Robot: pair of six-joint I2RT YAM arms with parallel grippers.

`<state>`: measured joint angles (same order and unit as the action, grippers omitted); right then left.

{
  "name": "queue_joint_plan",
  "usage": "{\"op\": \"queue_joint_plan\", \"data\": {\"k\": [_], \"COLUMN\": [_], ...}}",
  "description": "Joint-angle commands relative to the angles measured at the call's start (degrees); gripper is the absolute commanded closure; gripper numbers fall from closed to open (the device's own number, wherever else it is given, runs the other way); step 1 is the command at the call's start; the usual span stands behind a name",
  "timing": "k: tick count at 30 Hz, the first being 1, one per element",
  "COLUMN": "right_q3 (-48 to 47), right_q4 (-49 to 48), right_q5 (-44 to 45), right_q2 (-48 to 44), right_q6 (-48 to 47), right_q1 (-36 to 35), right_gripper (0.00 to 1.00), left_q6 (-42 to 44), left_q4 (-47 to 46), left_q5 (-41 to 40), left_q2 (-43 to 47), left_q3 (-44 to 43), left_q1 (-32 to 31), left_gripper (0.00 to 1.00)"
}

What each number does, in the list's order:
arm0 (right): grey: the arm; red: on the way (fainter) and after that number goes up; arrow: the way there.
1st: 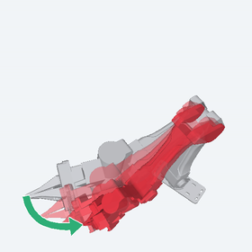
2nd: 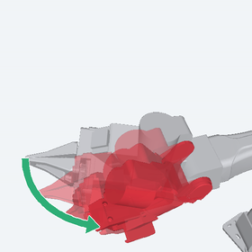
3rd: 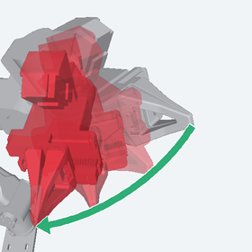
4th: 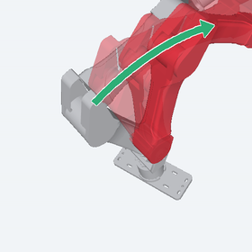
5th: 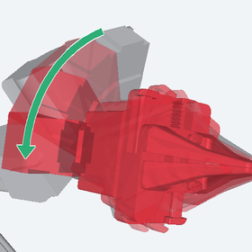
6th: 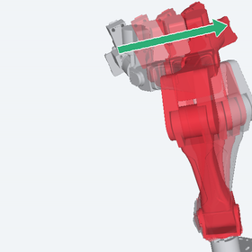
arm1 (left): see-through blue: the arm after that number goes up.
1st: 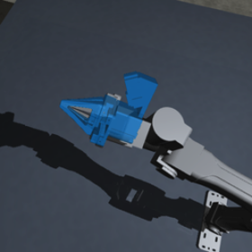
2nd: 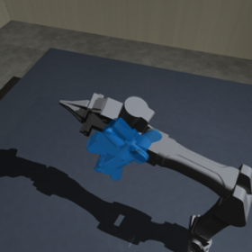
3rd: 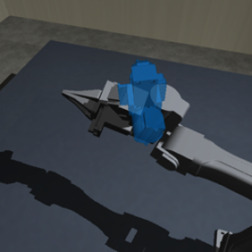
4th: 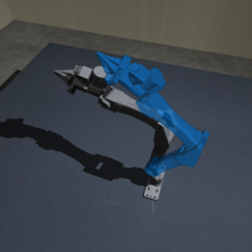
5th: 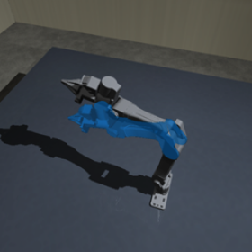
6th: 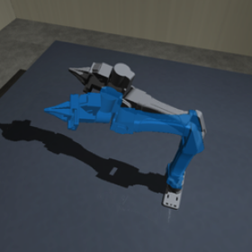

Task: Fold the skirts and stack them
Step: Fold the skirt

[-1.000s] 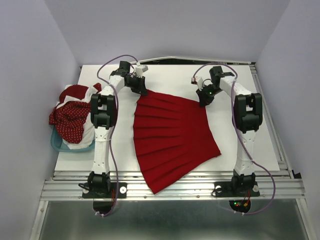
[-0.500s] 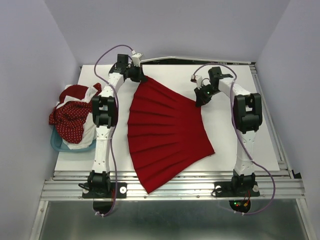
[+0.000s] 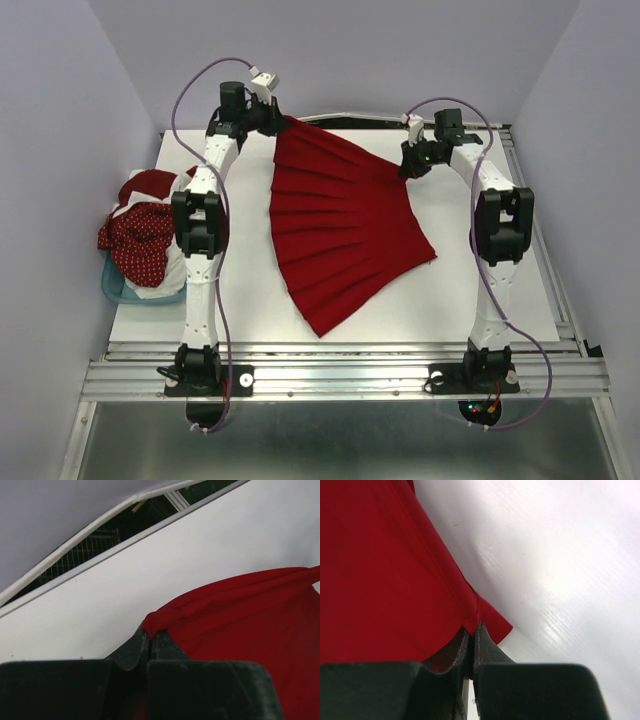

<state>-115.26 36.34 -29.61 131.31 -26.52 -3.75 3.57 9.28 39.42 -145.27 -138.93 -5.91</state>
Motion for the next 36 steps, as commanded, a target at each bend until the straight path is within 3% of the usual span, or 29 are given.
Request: {"op": "queue_joint_plan", "data": {"k": [1,15,24,30,36], "right_q3": [4.2,19.6,36.4,50.0,42.6], "right_q4": [0.2,0.5,-1.4,-7.3,-7.3], "right_q5": [0.4,-2.5,-3.9,-2.1,-3.6], "right_q2": [-8.7,-22.3,-33.9,-38.8,-34.5], "right_q6": [-4.6,-25.0,-36.7,-40.5,-31.3], "right_q1": [2.2,2.2,2.2,2.2,2.2], "right_gripper": [0.99,0.99,0.99,0.99,0.99], "left_q6": [4.2,25.4,35.7,35.4,30.2], "left_q4": [-4.8,5.6,9.8,10.4,10.4], "left_q5": [0.3,2.6,-2.2,-3.3,-2.8], "left_q2": [16.0,53.8,73.1,76.7,73.5], "left_q3": [5.4,53.0,76.2,83.4,77.8], "left_q1": [2.9,0.7,-8.7,-12.4,-12.4], "left_gripper": [1.00,1.00,1.00,1.00,1.00]}}
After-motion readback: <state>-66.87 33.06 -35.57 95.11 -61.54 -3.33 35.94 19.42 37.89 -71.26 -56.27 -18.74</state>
